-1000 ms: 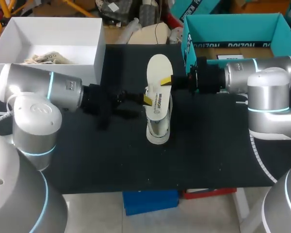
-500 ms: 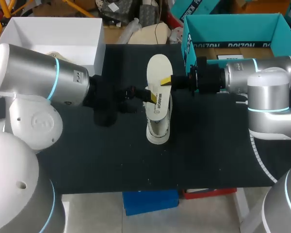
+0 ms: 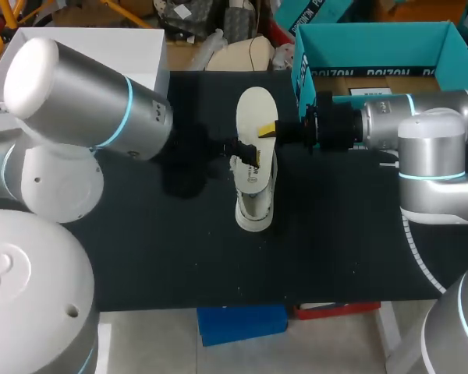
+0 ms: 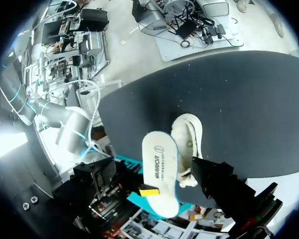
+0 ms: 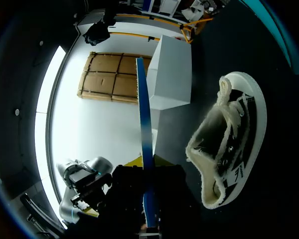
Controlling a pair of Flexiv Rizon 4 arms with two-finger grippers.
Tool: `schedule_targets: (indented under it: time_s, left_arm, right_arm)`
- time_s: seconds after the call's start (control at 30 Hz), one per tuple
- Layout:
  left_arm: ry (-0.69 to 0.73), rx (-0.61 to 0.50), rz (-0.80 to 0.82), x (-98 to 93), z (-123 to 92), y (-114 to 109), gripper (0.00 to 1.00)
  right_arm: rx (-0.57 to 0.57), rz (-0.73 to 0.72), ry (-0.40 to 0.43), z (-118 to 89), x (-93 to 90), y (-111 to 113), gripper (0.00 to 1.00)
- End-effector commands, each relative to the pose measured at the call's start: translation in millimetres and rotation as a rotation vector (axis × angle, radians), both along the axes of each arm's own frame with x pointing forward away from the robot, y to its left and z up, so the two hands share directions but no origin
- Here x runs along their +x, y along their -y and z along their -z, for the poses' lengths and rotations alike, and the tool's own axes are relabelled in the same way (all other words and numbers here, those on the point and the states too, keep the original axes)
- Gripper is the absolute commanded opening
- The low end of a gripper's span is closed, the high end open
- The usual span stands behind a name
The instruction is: Take the shoe out of the shoebox, open the shoe tongue, remove and reinsert the insole, then place the shoe into the shoebox
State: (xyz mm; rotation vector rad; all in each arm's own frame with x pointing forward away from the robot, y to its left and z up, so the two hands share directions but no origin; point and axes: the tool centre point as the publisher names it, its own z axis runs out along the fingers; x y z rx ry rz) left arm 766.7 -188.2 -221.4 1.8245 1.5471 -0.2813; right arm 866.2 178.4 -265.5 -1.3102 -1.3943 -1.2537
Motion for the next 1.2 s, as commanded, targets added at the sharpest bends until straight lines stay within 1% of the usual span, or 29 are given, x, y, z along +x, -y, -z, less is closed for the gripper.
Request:
schedule_targets:
  time_s: [0.03,0.07,0.17,0.23,0.33,0.4,0.47,0.57,0.87,0.93,1.2]
  left_arm:
    - [-0.010,0.291,-0.109,0.7,1.1,10.0,1.00]
    - [-0.026,0.314,-0.124,1.8,1.6,12.8,1.00]
    - [-0.055,0.332,-0.146,5.2,-0.1,19.8,1.00]
    - [-0.067,0.327,-0.152,7.3,-2.7,23.1,1.00]
    - [-0.063,0.395,-0.192,11.1,-4.1,26.5,1.00]
    - [-0.059,0.471,-0.233,14.2,-5.8,27.0,1.00]
    - [-0.061,0.469,-0.248,16.5,-8.3,26.8,1.00]
    - [-0.063,0.496,-0.258,15.9,-9.9,27.4,1.00]
    - [-0.112,0.474,-0.224,16.0,-6.8,28.0,1.00]
    - [-0.126,0.454,-0.204,15.8,-6.5,27.6,1.00]
    - [-0.138,0.431,-0.180,19.5,-5.7,25.3,1.00]
  right_arm:
    - [-0.003,0.001,-0.001,-0.2,0.0,-1.1,0.00]
    - [-0.003,0.001,-0.001,-0.2,0.0,-1.1,0.00]
    - [-0.003,0.001,-0.001,-0.2,0.0,-1.1,0.00]
    - [-0.003,0.001,-0.001,-0.2,0.0,-1.1,0.00]
    - [-0.003,0.001,-0.001,-0.2,0.0,-1.1,0.00]
    - [-0.003,0.001,-0.001,-0.2,0.0,-1.1,0.00]
    - [-0.003,0.001,-0.001,-0.2,0.0,-1.1,0.00]
    - [-0.003,0.001,-0.001,-0.2,0.0,-1.1,0.00]
    - [-0.003,0.001,-0.001,-0.2,0.0,-1.1,0.00]
    - [-0.003,0.001,-0.001,-0.2,0.0,-1.1,0.00]
    - [-0.003,0.001,-0.001,-0.2,0.0,-1.1,0.00]
